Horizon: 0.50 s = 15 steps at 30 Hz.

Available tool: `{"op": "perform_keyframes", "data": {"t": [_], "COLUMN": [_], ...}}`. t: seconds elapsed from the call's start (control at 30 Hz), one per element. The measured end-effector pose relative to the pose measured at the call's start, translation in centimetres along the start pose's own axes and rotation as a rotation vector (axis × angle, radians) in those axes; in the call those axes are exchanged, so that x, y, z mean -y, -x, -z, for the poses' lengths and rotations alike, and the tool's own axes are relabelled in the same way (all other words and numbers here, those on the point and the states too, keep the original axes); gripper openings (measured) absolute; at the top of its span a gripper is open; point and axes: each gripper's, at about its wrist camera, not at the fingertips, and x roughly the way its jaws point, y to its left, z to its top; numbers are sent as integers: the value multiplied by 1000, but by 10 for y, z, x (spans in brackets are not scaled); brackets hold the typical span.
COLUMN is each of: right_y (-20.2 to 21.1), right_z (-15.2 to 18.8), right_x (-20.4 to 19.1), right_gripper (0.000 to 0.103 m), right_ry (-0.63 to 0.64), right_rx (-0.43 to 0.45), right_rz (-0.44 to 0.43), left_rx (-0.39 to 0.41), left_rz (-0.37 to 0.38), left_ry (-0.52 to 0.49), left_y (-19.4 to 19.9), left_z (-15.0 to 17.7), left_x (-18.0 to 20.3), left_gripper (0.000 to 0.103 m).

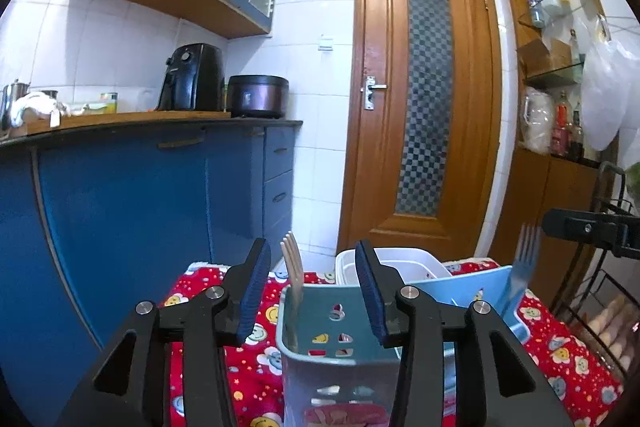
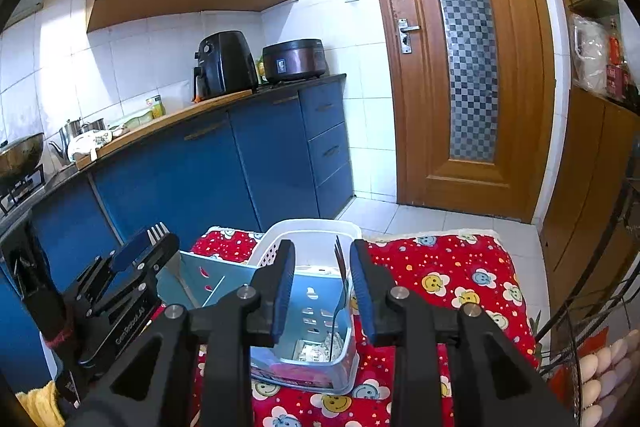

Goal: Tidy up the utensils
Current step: 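Open both tools to release the utensils inside the blue box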

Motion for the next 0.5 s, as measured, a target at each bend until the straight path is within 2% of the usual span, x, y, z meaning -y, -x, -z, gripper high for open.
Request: {"op": "perform_keyframes", "data": {"t": [0.5], "right_y": [32], "right_z": [18], "right_x": [9], "right_gripper": [32], "right_ry": [-72], "right_rx": [-31], "right_rz": [-24], "left_rx": [-79], "left_rz": [38], "left_ry": [37], "left_y": [40], "left_z": [-9], "left_x": [-19], "left_gripper": [46]}}
